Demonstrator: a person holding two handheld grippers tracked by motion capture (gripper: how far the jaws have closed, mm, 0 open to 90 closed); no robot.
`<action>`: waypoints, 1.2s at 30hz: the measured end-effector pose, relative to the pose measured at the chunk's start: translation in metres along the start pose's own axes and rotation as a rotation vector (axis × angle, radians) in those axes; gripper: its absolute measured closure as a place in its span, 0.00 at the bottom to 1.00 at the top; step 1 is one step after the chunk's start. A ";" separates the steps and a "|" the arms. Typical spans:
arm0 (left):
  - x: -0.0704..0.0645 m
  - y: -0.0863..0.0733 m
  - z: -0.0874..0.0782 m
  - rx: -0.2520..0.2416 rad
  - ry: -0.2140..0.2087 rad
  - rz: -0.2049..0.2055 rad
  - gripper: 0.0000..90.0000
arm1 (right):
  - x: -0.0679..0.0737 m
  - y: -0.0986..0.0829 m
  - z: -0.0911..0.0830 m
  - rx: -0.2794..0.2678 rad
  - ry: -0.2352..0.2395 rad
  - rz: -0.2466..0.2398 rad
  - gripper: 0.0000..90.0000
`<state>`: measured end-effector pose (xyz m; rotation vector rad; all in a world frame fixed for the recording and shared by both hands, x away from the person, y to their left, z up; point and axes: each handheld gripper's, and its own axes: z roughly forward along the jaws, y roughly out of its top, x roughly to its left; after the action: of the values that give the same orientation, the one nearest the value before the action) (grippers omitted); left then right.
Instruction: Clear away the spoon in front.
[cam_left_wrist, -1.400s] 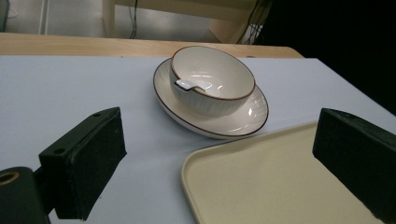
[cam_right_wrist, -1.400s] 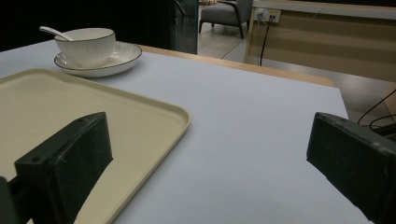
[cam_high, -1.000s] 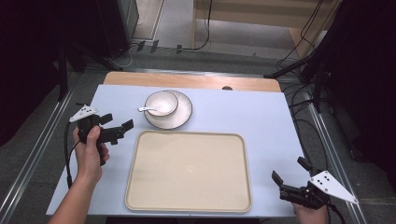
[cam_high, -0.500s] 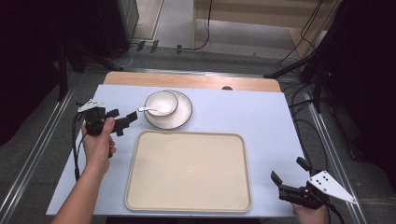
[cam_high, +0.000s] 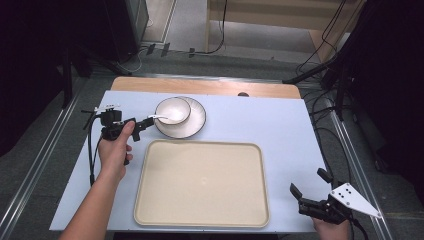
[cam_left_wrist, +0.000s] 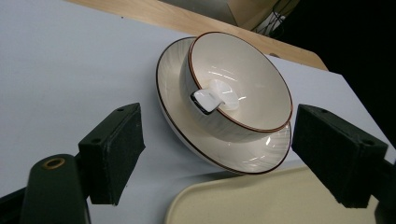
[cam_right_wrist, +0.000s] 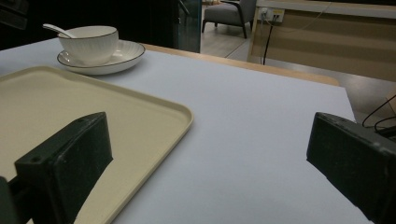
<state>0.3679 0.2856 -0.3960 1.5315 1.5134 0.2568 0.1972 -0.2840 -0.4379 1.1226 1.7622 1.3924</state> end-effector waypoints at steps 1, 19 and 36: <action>0.000 0.000 0.002 0.001 -0.008 -0.011 0.18 | 0.000 0.000 0.000 -0.001 -0.002 -0.004 0.00; 0.010 0.006 0.031 0.033 -0.055 -0.273 0.47 | 0.000 -0.002 0.003 0.010 0.005 0.009 0.00; 0.016 0.005 0.042 0.037 -0.107 -0.406 0.68 | -0.002 -0.002 0.003 0.007 0.004 0.011 0.00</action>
<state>0.4044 0.2814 -0.4220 1.2101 1.7083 -0.0887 0.1998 -0.2845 -0.4409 1.1355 1.7679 1.3973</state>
